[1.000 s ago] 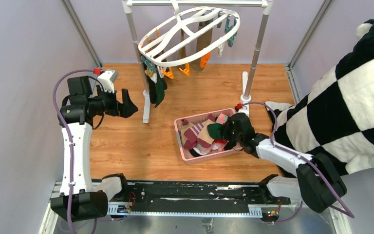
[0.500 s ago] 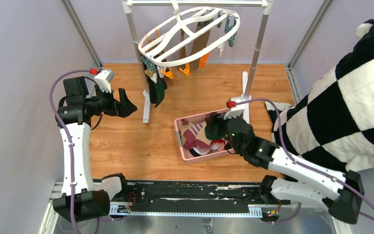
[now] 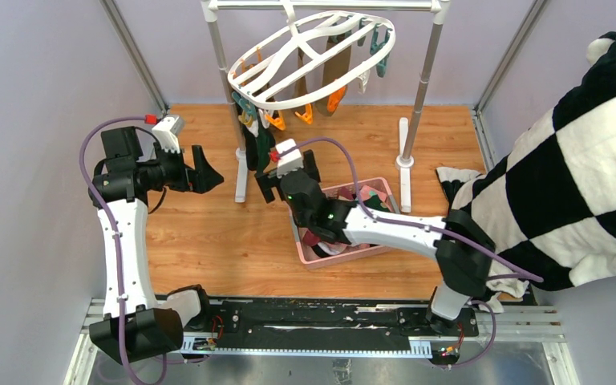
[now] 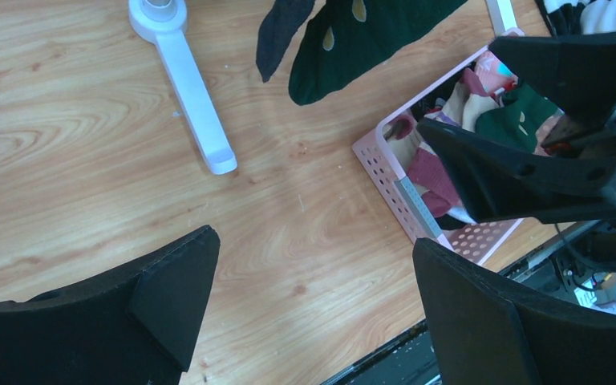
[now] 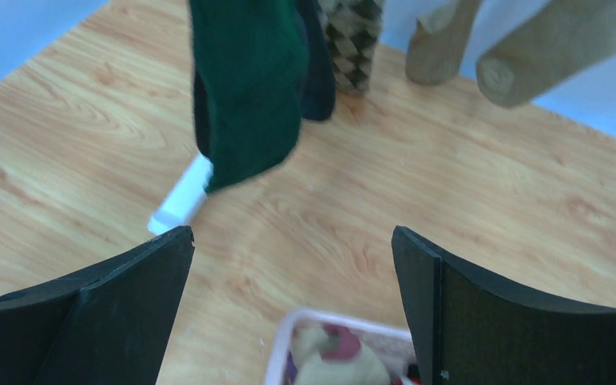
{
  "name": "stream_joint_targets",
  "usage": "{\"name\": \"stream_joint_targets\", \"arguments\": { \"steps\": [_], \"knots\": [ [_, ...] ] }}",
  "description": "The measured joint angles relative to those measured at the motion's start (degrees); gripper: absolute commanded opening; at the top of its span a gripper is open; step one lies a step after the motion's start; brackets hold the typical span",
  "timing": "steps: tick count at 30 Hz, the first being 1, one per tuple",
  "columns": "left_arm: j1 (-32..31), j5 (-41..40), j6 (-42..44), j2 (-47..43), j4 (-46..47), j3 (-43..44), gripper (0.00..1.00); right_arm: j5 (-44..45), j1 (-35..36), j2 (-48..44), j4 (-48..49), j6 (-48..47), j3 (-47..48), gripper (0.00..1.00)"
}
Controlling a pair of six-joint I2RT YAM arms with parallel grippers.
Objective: Remove the socks clipped to the hanger
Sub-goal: Remove the sock from the hanger.
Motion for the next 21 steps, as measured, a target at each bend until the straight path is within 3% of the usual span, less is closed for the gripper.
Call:
{"name": "stream_joint_targets", "arguments": {
  "steps": [5, 12, 18, 20, 21],
  "knots": [
    [0.2, 0.1, 0.1, 0.3, -0.3, 0.0, 1.0, -1.3, -0.3, 8.3, 0.0, -2.1, 11.3, 0.97],
    [0.2, 0.9, 0.9, 0.3, -0.7, 0.0, 1.0, -1.4, -2.7, 12.9, 5.0, -4.1, 12.7, 0.76],
    [0.2, 1.3, 2.5, 0.0, -1.8, 0.0, 1.0, -1.8, -3.6, 15.5, 9.7, -8.6, 12.9, 0.48],
    [0.2, 1.4, 2.7, -0.3, -1.9, 0.0, 1.0, -3.9, -3.6, 15.5, 10.4, -9.3, 13.0, 0.31],
    [0.2, 1.5, 2.8, -0.3, -2.0, 0.0, 1.0, -5.3, -3.6, 15.5, 10.6, -9.6, 13.0, 0.16]
  ]
}}
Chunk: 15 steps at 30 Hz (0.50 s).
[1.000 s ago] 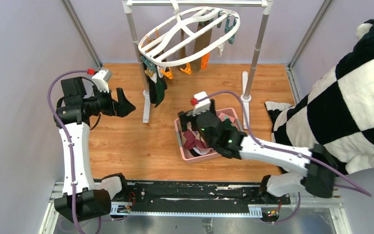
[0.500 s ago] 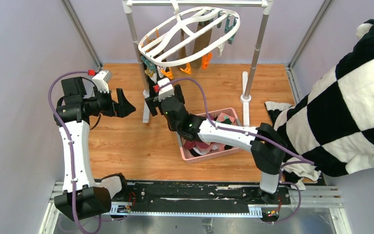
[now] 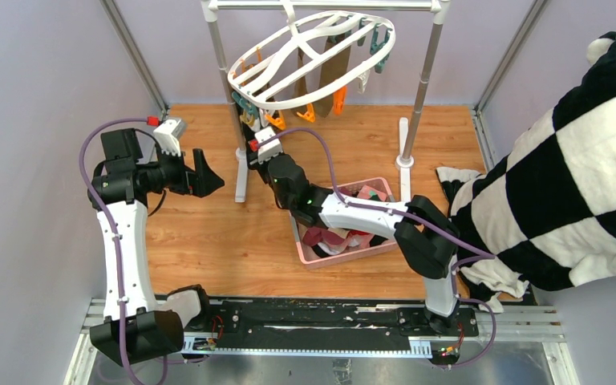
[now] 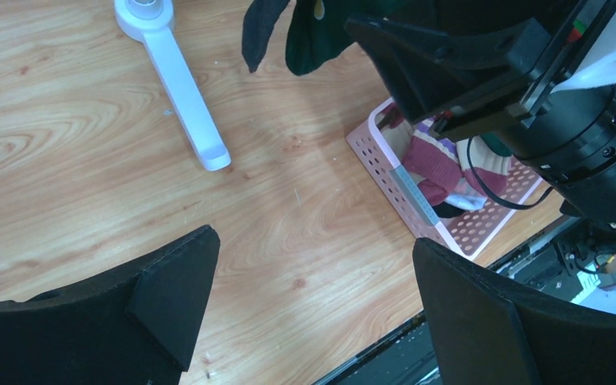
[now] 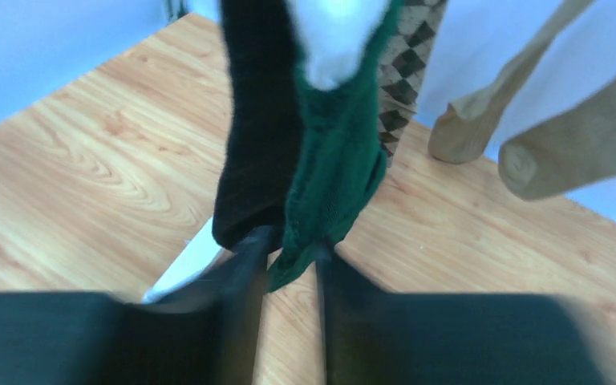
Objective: Remove the socks clipped to the hanger
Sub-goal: Remove the sock from the hanger.
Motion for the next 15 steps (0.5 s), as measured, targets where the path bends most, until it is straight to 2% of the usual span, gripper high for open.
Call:
{"name": "stream_joint_targets", "arguments": {
  "steps": [1, 3, 8, 15],
  "knots": [
    [0.0, 0.0, 0.1, -0.2, -0.1, 0.0, 1.0, -1.4, 0.0, -0.1, 0.2, -0.2, 0.0, 0.07],
    [0.0, 0.1, 0.3, -0.4, -0.2, 0.0, 1.0, -4.9, 0.0, -0.3, -0.2, 0.3, 0.0, 0.0],
    [0.0, 0.2, 1.1, -0.8, -1.4, 0.0, 0.99, -14.3, 0.0, -4.5, -1.6, 2.4, -2.6, 0.0],
    [0.0, 0.9, 2.6, -1.4, -3.4, 0.0, 0.96, -25.2, 0.0, -19.8, -0.9, 7.5, -14.4, 0.0]
  ]
}}
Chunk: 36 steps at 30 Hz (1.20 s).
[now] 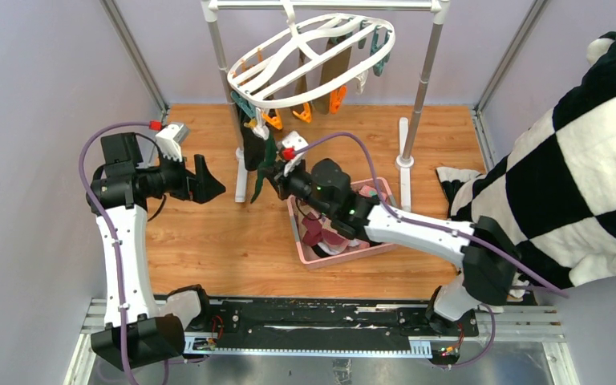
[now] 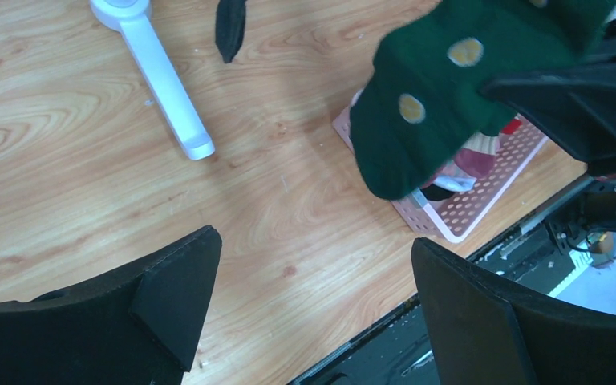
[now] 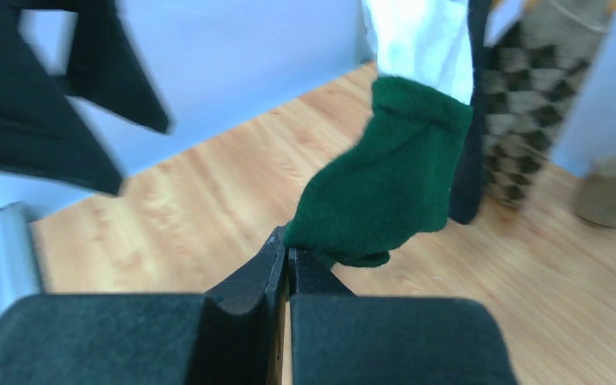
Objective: Remove the socks clipped to the hanger
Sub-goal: Remove the sock from the hanger.
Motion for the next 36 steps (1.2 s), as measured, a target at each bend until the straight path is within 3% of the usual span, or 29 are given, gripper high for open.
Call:
{"name": "stream_joint_targets", "arguments": {
  "steps": [7, 12, 21, 25, 30, 36],
  "knots": [
    [-0.8, 4.9, 0.1, -2.9, -1.2, 0.0, 0.91, -22.3, -0.8, -8.8, 0.1, 7.7, -4.5, 0.0],
    [-6.8, 7.6, -0.1, -6.6, -1.4, 0.0, 0.91, -35.1, -1.4, -13.8, -0.8, 12.4, -5.4, 0.0],
    [-13.6, 13.3, -3.3, -6.8, -1.9, 2.9, 0.88, -41.6, -7.4, -27.8, 1.3, 20.3, -14.1, 0.0],
    [-15.5, 16.2, -4.3, -6.1, -1.8, 4.2, 0.88, -42.2, -9.0, -29.8, 3.1, 23.5, -16.8, 0.0],
    [-19.0, 18.8, -4.7, -4.2, -1.9, 4.8, 0.9, -43.1, -9.3, -27.0, 8.9, 29.7, -18.1, 0.0],
    [-21.0, 21.2, -4.5, -0.6, -1.9, 4.9, 0.97, -47.0, -9.3, -16.4, 20.7, 40.4, -16.1, 0.0]
  ]
}}
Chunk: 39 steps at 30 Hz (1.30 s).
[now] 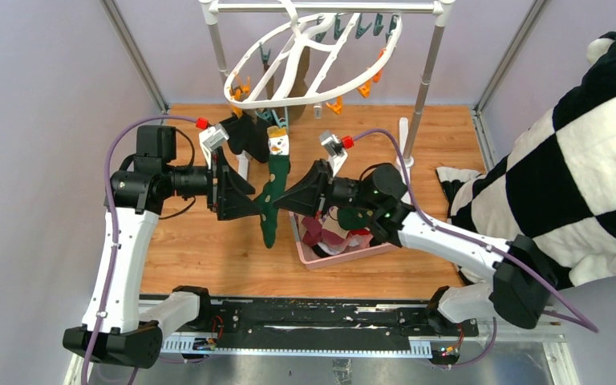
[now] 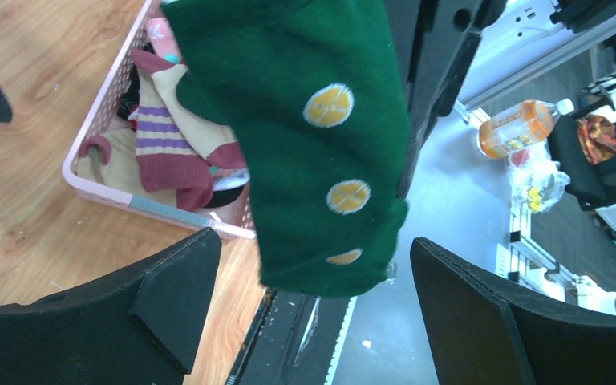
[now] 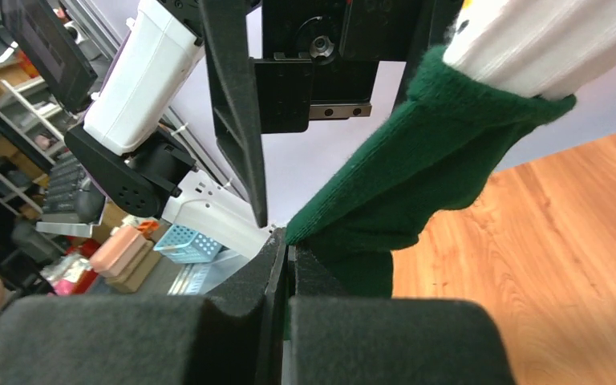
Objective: Remove the socks clipped to the hanger
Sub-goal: Remove the sock from the hanger.
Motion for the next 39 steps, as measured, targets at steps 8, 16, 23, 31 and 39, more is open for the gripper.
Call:
{"name": "stream_joint_targets", "arguments": {
  "steps": [8, 16, 23, 31, 39],
  "knots": [
    [-0.2, 2.3, 1.9, 0.5, 0.0, -0.8, 0.99, -2.3, 0.0, 4.0, 7.9, 7.4, 0.8, 0.0],
    [-0.2, 5.8, 4.3, 2.4, -0.4, -3.6, 1.0, -3.0, 0.0, 4.0, 11.0, 9.8, 0.8, 0.0],
    [-1.3, 13.5, 5.8, 0.7, -0.4, -3.6, 0.83, -2.8, 0.0, 4.1, 12.1, 10.7, 0.8, 0.0],
    [-1.3, 11.3, 7.2, 0.3, -0.6, -4.1, 0.37, 0.0, 0.0, 4.0, 11.0, 10.7, 0.4, 0.0],
    [-1.3, 8.4, 8.7, 0.3, -0.7, -4.1, 0.02, 2.9, 1.0, 4.1, 9.9, 11.0, -0.3, 0.23]
  ]
}}
